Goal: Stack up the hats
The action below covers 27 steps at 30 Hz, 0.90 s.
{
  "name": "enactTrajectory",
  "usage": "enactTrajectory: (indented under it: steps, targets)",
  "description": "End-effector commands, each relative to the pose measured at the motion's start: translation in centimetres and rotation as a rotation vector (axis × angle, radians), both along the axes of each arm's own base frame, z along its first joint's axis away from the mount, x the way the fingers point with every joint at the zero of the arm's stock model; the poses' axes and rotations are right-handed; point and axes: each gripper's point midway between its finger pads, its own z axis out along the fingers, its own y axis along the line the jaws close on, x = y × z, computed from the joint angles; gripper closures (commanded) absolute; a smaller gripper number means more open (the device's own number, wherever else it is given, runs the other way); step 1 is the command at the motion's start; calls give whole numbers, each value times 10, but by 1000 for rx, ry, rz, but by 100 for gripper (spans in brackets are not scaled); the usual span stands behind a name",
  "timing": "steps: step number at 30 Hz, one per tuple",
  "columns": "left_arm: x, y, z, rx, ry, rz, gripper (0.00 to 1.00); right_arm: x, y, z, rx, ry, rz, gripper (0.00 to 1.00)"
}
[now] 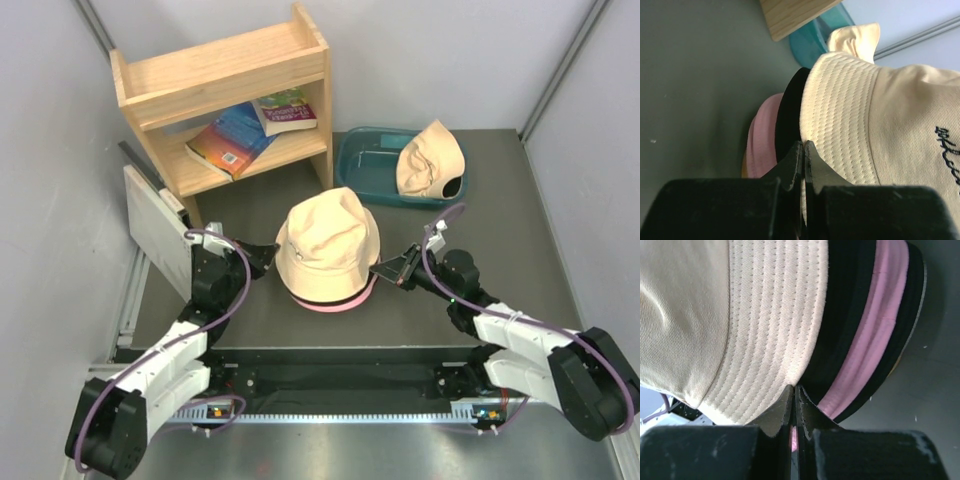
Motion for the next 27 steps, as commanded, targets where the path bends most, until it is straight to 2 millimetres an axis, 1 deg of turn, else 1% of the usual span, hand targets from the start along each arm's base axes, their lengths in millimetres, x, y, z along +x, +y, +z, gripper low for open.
enactTrajectory:
  steps: [1, 5, 9, 11, 12, 13, 14, 15, 16, 17, 18, 19, 20, 21, 22, 23, 24, 25, 26, 27]
  targets:
    - [-7, 5, -36, 57, 95, 3, 100, -14, -8, -35, -111, 68, 4, 100]
    - [-8, 9, -47, 103, 125, 11, 100, -18, -16, -55, -173, 101, -17, 100]
    - [-9, 11, -53, 134, 136, 13, 100, -24, -17, -66, -198, 117, -4, 100]
    - [-5, 10, -52, 153, 127, 7, 100, -26, -13, -65, -199, 111, 10, 100]
    - [-1, 8, -46, 155, 108, 3, 100, -26, -11, -62, -195, 102, 16, 100]
    - [2, 7, -51, 172, 125, -4, 100, -28, -8, -60, -199, 97, 28, 100]
    - [10, 4, -39, 184, 93, -13, 100, -27, -8, -59, -208, 95, 28, 100]
    - [15, 1, -42, 201, 103, -25, 100, -26, -8, -53, -206, 83, 27, 100]
    - [26, -4, -26, 201, 69, -36, 100, -30, -11, -58, -227, 113, 27, 100]
    - [31, -8, -24, 215, 58, -53, 100, -23, -16, -54, -247, 98, -12, 100]
    - [37, -11, -31, 230, 80, -62, 100, -20, -21, -46, -260, 60, -35, 100]
    - [49, -17, -15, 228, 41, -69, 100, -19, -32, -52, -298, 84, -67, 94]
    - [55, -20, -15, 246, 32, -87, 100, -13, -37, -45, -306, 65, -98, 89]
    - [62, -24, -24, 263, 53, -102, 100, -10, -43, -33, -304, 17, -114, 84]
    - [73, -29, -12, 267, 15, -109, 100, -5, -53, -31, -316, 17, -143, 75]
    - [78, -34, -11, 271, 8, -128, 100, -1, -57, -21, -308, -12, -154, 71]
    - [84, -38, -20, 279, 25, -144, 100, 7, -67, -10, -310, -63, -181, 66]
    - [94, -43, -7, 276, -18, -150, 100, 9, -67, -2, -298, -92, -167, 56]
    - [97, -47, -6, 277, -23, -164, 100, 14, -69, 12, -286, -131, -167, 51]
    - [103, -49, -13, 283, -9, -174, 100, 23, -76, 17, -292, -161, -177, 47]
